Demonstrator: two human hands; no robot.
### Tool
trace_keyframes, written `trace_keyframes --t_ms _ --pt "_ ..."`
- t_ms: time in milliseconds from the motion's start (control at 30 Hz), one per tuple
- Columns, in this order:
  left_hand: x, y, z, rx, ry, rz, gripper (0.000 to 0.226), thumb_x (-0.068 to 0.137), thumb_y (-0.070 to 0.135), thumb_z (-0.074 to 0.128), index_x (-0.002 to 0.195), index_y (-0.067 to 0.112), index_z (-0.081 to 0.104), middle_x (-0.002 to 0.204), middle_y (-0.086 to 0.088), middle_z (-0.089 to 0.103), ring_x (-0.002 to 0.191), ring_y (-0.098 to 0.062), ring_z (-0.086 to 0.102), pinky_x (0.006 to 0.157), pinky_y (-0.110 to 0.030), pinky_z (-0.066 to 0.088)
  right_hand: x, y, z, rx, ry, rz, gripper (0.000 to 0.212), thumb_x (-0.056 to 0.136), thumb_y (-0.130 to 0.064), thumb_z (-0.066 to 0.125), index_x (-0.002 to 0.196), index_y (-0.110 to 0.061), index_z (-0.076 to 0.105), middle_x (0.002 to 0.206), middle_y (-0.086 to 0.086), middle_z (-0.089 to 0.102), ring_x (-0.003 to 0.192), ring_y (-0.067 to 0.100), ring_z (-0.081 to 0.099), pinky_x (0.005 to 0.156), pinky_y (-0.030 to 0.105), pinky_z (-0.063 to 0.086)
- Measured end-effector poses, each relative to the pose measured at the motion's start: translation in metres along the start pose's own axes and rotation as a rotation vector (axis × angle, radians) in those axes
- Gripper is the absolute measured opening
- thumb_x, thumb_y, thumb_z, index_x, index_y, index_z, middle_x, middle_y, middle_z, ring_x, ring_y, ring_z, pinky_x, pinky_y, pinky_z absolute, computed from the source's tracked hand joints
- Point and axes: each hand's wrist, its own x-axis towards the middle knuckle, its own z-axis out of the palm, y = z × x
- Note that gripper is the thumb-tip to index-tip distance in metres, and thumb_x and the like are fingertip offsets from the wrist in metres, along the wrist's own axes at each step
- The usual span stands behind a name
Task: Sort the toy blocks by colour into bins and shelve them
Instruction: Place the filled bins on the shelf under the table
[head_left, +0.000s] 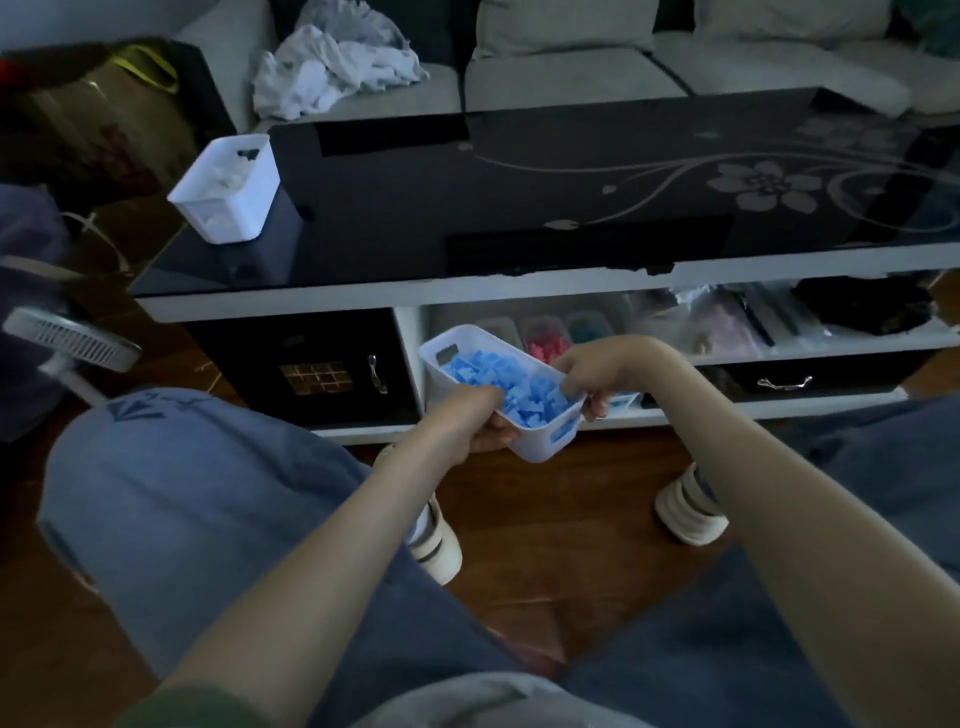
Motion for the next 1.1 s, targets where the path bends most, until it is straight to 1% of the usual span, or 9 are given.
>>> trace_keyframes --t_ms 167,233,367,433,600,733,833,967,1100 --pt "0.05 -0.023 0.001 -0.06 0.12 -0.091 0.018 0.095 0.009 0.04 0.109 0.016 0.05 0.075 -0.003 0.057 0.059 -0.012 0.052 0.04 -0.019 0.041 0.041 0.011 0.029 0.107 0.082 0.05 0.03 0.087 -0.001 0.042 0.113 -0.002 0.056 0.074 0.012 0.064 0.051 0.014 0.057 0.052 0.023 0.049" --pt "0.073 -0.035 0.001 -0.102 0.176 -0.112 0.021 0.094 0.01 0.041 0.111 0.016 0.054 0.09 -0.005 0.063 0.064 -0.015 0.057 0.042 -0.021 0.043 0.063 0.014 0.04 0.19 0.11 0.049 0.032 0.085 0.001 0.043 0.115 0.002 0.054 0.074 0.014 0.065 0.052 0.016 0.06 0.059 0.028 0.052" --pt "0.105 -0.045 -0.002 -0.19 0.252 -0.235 0.025 0.093 0.012 0.044 0.116 0.012 0.054 0.108 -0.008 0.06 0.086 -0.023 0.061 0.053 -0.03 0.048 0.102 0.015 0.062 0.451 0.156 0.053 0.03 0.088 0.005 0.034 0.111 0.001 0.052 0.075 0.014 0.061 0.045 0.013 0.06 0.045 0.022 0.051" --pt "0.116 -0.045 -0.002 -0.21 0.258 -0.292 0.03 0.094 0.01 0.042 0.122 0.013 0.051 0.117 -0.011 0.056 0.097 -0.026 0.06 0.054 -0.031 0.047 0.118 0.013 0.068 0.564 0.163 0.036 0.031 0.088 0.006 0.032 0.11 -0.002 0.052 0.08 0.01 0.061 0.054 0.014 0.063 0.048 0.023 0.054" --pt "0.149 -0.044 -0.003 -0.324 0.32 -0.309 0.032 0.093 0.005 0.049 0.125 0.009 0.053 0.115 -0.013 0.063 0.068 -0.022 0.062 0.052 -0.029 0.052 0.146 0.009 0.067 0.711 0.175 -0.019 0.033 0.089 0.007 0.03 0.106 -0.011 0.053 0.094 0.008 0.06 0.073 0.016 0.062 0.053 0.021 0.056" --pt "0.182 -0.043 -0.005 -0.338 0.348 -0.228 0.035 0.093 0.003 0.043 0.125 0.013 0.052 0.12 -0.012 0.06 0.09 -0.027 0.064 0.068 -0.033 0.056 0.168 0.008 0.064 0.762 0.214 -0.055 0.035 0.089 0.004 0.031 0.11 -0.013 0.052 0.098 0.009 0.061 0.081 0.02 0.063 0.065 0.028 0.059" --pt "0.2 -0.044 -0.008 -0.312 0.375 -0.184 0.034 0.093 -0.001 0.038 0.12 0.013 0.052 0.115 -0.01 0.06 0.094 -0.025 0.063 0.074 -0.033 0.056 0.179 0.003 0.059 0.72 0.271 -0.07 0.033 0.092 0.001 0.033 0.117 -0.01 0.051 0.09 0.005 0.061 0.074 0.017 0.063 0.057 0.02 0.055" --pt "0.217 -0.047 -0.012 -0.235 0.468 -0.162 0.035 0.091 0.0 0.04 0.121 0.011 0.055 0.114 -0.012 0.063 0.099 -0.028 0.064 0.085 -0.04 0.056 0.198 -0.003 0.057 0.635 0.312 -0.025 0.047 0.091 -0.001 0.036 0.136 -0.014 0.044 0.098 0.01 0.063 0.074 0.02 0.063 0.056 0.022 0.053" --pt "0.225 -0.05 -0.02 -0.243 0.535 -0.214 0.033 0.091 0.0 0.043 0.122 0.004 0.054 0.113 -0.014 0.063 0.099 -0.03 0.064 0.085 -0.041 0.056 0.211 -0.011 0.066 0.623 0.354 0.006 0.051 0.09 0.0 0.038 0.141 -0.011 0.038 0.096 0.008 0.061 0.059 0.009 0.06 0.04 0.012 0.043"
